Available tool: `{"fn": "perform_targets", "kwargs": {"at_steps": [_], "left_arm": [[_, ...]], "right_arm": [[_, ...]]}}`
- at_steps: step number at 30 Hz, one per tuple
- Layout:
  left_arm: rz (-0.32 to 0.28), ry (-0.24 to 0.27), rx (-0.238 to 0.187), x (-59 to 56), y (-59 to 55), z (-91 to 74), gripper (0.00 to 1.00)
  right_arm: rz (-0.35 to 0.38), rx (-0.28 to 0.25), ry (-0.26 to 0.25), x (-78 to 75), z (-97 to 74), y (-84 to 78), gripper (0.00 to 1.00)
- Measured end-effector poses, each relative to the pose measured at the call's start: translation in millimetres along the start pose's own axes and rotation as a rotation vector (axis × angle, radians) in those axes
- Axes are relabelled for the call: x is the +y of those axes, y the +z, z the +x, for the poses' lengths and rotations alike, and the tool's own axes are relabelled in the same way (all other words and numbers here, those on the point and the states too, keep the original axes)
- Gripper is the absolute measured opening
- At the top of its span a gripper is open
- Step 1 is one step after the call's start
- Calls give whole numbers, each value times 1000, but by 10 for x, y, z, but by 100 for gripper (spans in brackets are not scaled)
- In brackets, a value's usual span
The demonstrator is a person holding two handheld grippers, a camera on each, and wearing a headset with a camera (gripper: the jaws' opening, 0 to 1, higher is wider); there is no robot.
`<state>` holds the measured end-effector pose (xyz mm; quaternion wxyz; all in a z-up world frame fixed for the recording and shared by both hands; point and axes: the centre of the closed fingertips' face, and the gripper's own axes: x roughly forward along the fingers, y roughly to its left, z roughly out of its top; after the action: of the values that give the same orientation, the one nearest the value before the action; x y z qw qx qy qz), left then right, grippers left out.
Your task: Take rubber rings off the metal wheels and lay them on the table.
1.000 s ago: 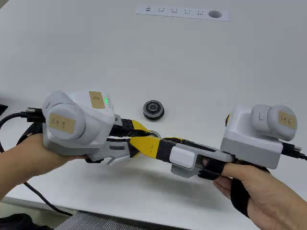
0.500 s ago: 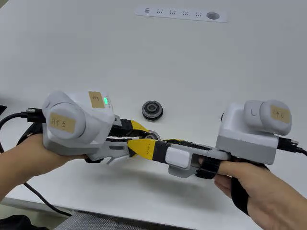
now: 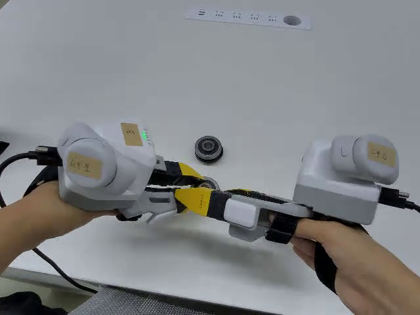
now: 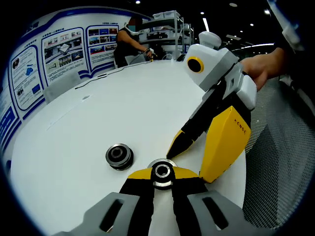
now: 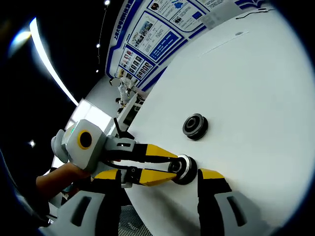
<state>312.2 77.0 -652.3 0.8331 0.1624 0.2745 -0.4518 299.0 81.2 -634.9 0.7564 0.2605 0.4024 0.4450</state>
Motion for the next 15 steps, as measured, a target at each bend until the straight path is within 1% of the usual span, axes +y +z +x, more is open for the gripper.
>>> {"fn": "perform_targets", "kwargs": {"at_steps": [4, 5, 12, 15], "left_arm": [[0, 0, 0, 4, -2, 0, 13], [-1, 0, 0, 5, -3, 0, 13], [-4, 0, -2, 7, -2, 1, 13], [-7, 1, -5, 7, -1, 1, 13]], "right_arm": [[11, -19, 6, -3, -12, 38, 63], [23, -25, 10, 8, -10, 50, 63], [24, -2, 15, 22, 38, -14, 64], [22, -5, 14, 30, 33, -16, 65]]}}
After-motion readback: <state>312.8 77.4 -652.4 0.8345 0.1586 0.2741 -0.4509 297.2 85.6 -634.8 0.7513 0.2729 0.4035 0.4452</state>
